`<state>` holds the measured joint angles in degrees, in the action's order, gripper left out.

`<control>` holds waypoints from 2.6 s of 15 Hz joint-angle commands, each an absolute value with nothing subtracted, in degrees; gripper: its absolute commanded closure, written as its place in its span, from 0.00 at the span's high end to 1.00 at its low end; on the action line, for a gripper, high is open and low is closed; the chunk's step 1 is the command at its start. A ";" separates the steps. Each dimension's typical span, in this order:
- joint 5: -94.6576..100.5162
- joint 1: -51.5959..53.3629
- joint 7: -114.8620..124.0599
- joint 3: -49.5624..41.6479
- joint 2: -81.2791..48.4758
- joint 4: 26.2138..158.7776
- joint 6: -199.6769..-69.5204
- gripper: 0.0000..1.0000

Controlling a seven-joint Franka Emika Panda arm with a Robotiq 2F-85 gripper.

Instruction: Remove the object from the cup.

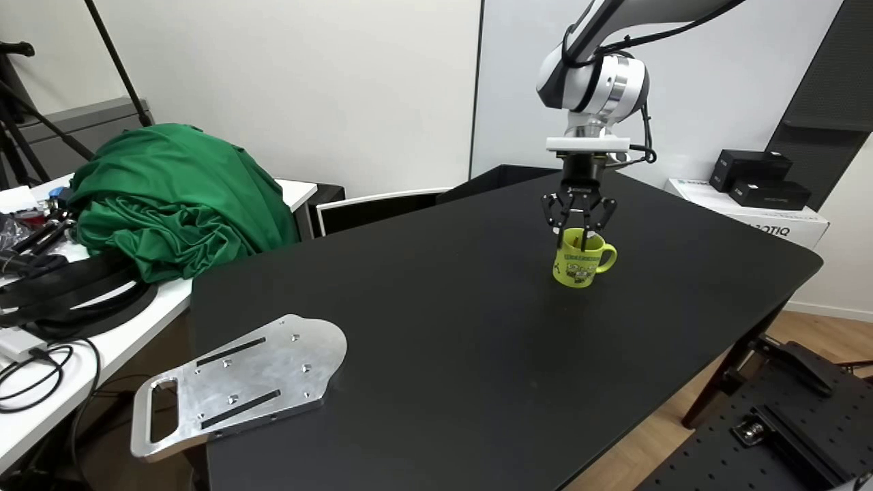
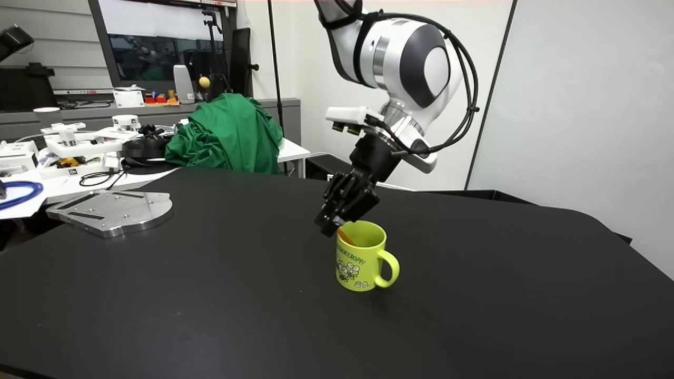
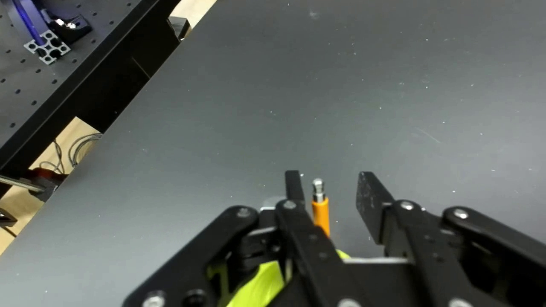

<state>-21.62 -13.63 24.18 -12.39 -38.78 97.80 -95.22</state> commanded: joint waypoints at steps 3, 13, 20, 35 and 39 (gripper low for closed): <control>-21.10 -13.01 23.25 -12.38 -36.18 99.64 -96.62 0.01; -25.13 -13.88 22.13 -10.96 -27.38 99.81 -85.58 0.02; -23.93 -10.97 16.80 -10.35 -17.85 101.55 -75.71 0.02; -8.39 0.41 2.90 -1.47 -13.36 121.68 -114.49 0.02; -6.06 1.11 1.81 -0.87 -14.90 127.31 -133.15 0.02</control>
